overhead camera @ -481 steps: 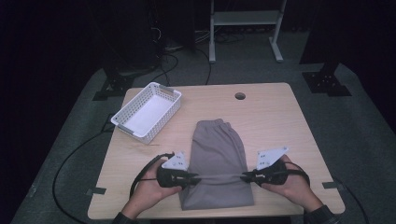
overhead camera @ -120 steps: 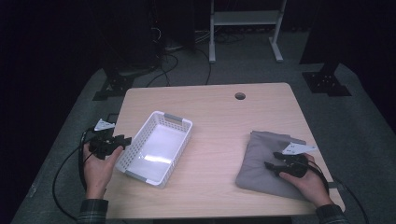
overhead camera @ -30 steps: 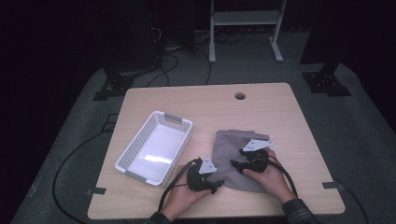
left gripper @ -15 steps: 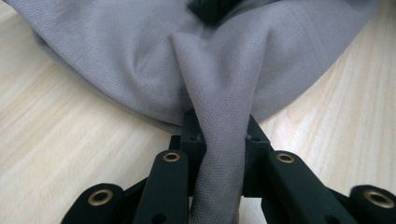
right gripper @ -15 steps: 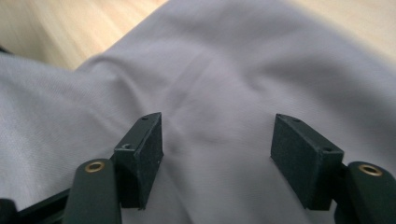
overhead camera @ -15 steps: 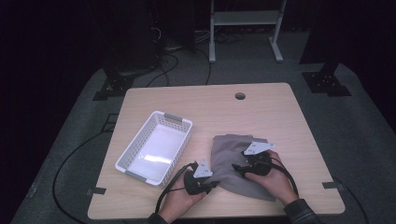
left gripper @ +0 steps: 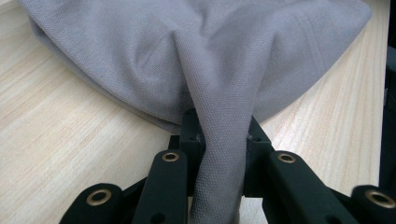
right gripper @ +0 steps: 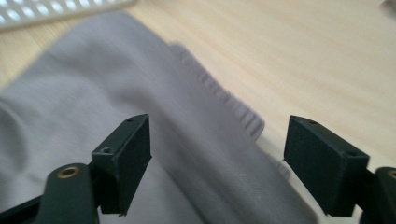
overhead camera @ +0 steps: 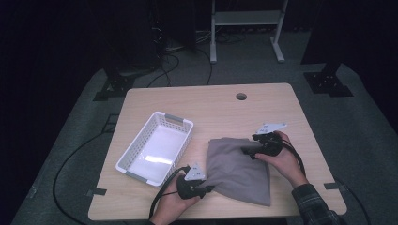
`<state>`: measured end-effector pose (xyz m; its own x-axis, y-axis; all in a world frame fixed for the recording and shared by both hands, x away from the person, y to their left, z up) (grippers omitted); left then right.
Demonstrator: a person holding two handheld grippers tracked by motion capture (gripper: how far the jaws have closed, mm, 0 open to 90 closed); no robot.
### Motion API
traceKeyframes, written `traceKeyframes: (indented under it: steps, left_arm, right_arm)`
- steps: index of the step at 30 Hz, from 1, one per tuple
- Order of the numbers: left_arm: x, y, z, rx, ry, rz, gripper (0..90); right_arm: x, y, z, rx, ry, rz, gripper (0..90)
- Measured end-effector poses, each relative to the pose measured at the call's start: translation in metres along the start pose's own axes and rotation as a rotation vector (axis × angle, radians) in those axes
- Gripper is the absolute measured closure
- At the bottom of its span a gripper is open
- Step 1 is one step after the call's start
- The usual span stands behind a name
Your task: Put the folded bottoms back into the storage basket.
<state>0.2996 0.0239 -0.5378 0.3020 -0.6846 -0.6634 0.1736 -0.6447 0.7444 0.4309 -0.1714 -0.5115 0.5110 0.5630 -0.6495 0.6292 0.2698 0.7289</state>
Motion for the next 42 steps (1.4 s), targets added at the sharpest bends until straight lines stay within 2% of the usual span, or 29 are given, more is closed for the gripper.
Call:
traceKeyframes:
  steps: [3,7,9,10,13,16,18,21,23,26,30,32,34,42]
  left_arm:
    - [-0.001,-0.001,0.000,0.000,0.002,-0.002,74.6]
    - [-0.002,-0.001,0.001,-0.010,0.004,-0.004,74.6]
    - [-0.002,-0.002,0.000,-0.013,0.006,-0.008,74.4]
    - [-0.002,-0.001,0.000,-0.011,0.007,-0.008,74.4]
    - [-0.002,-0.002,0.000,-0.015,0.006,-0.006,74.4]
    - [-0.002,-0.002,0.000,-0.008,0.009,-0.014,74.5]
    - [-0.002,-0.001,0.001,-0.005,0.015,-0.021,74.5]
    - [-0.002,-0.001,0.001,-0.006,0.025,-0.029,74.6]
    - [-0.002,-0.001,0.001,-0.019,0.028,-0.029,74.8]
    - [-0.002,0.000,0.000,-0.046,0.031,-0.038,76.9]
    - [-0.004,-0.001,-0.001,-0.079,0.017,-0.059,79.2]
    - [-0.006,0.000,-0.001,-0.096,0.006,-0.059,79.4]
    - [-0.011,0.004,-0.001,-0.111,0.001,-0.050,79.5]
    - [-0.037,0.026,-0.007,-0.109,0.019,0.013,79.9]
  right_arm:
    - [0.017,-0.009,0.008,-0.010,-0.022,-0.049,20.0]
    - [0.026,-0.012,0.008,-0.019,0.019,-0.050,17.8]
    - [0.029,-0.015,0.008,-0.008,0.026,-0.058,15.4]
    - [0.030,-0.016,0.009,0.002,0.036,-0.041,14.1]
    - [0.030,-0.017,0.009,-0.006,0.041,-0.035,14.5]
    - [0.028,-0.017,0.004,-0.025,0.069,-0.024,28.5]
    - [0.026,-0.019,-0.001,-0.025,0.106,-0.022,46.9]
    - [0.024,-0.021,-0.008,-0.011,0.143,-0.042,62.8]
    - [0.023,-0.021,-0.011,0.005,0.144,-0.058,69.5]
    - [0.023,-0.021,-0.014,0.019,0.119,-0.083,73.3]
    - [0.022,-0.020,-0.017,0.000,0.074,-0.096,74.6]
    - [0.021,-0.019,-0.017,0.007,0.060,-0.104,74.9]
    - [0.019,-0.018,-0.016,0.011,0.057,-0.115,75.1]
    - [0.003,-0.007,-0.020,-0.005,0.046,-0.117,75.3]
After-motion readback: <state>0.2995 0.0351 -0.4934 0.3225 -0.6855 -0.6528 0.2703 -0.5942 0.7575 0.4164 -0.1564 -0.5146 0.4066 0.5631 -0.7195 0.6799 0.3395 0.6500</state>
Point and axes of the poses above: each handheld gripper's, and its own axes: x roughly forward along the jaws, y roughly out of its top, z roughly to its right, the point moved 9 cm from there along x, roughly forward along the jaws, and after that the axes turned 14 degrees about x, right-handed, at the moved point
